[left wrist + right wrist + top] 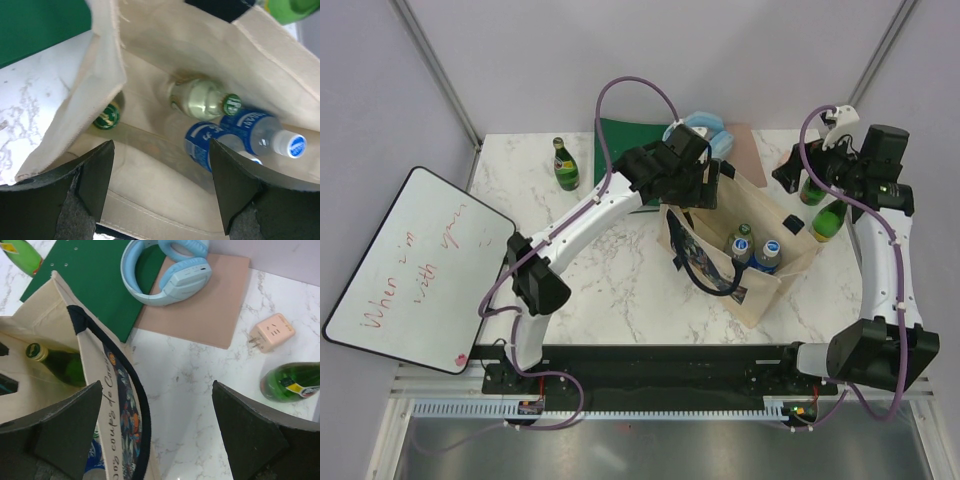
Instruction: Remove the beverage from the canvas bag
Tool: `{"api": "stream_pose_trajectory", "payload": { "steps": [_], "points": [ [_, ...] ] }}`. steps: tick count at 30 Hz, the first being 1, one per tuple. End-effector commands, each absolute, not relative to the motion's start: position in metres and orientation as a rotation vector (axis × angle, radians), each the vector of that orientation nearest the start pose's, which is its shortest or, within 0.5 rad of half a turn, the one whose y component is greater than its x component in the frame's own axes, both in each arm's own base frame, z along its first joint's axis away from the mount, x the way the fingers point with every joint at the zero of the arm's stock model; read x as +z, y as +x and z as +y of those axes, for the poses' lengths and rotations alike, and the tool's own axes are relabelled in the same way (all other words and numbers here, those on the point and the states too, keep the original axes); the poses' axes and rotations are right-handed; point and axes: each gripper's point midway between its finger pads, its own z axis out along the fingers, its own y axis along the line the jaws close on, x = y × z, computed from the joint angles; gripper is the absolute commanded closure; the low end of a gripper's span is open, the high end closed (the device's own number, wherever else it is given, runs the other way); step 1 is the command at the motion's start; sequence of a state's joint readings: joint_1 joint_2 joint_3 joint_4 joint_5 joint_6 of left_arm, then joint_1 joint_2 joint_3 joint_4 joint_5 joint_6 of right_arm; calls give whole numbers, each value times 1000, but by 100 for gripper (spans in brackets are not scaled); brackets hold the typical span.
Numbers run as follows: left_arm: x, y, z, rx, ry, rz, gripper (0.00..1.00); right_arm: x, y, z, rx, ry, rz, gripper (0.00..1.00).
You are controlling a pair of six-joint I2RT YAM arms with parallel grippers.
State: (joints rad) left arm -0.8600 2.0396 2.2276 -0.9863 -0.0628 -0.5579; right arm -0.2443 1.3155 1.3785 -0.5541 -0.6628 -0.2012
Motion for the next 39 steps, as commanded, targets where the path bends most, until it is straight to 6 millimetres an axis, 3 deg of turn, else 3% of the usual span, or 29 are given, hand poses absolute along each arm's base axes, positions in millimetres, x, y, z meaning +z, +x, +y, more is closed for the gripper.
{"api": "stream_pose_trajectory", "payload": {
  "steps": [1, 7, 12, 21, 32, 37, 39],
  "points": [
    [241, 344, -382, -425, 256, 2432, 16, 324, 369, 40, 466, -433, 1879, 2],
    [219, 353, -375, -313, 251, 2448, 15, 314, 361, 67, 519, -489, 1895, 2],
    [206, 364, -363, -215, 242, 2444, 14, 309, 355, 73, 525, -496, 1902, 2],
    [179, 370, -363, -178, 264, 2487, 16, 301, 342, 80, 531, -516, 1905, 2],
    [173, 379, -348, -48, 315, 2446, 31, 299, 338, 82, 523, -520, 1923, 2],
    [173, 383, -348, 3, 373, 2416, 41, 298, 337, 84, 517, -547, 1933, 2],
    [173, 383, -347, 22, 407, 2404, 51, 298, 335, 84, 503, -576, 1933, 2]
  ]
}}
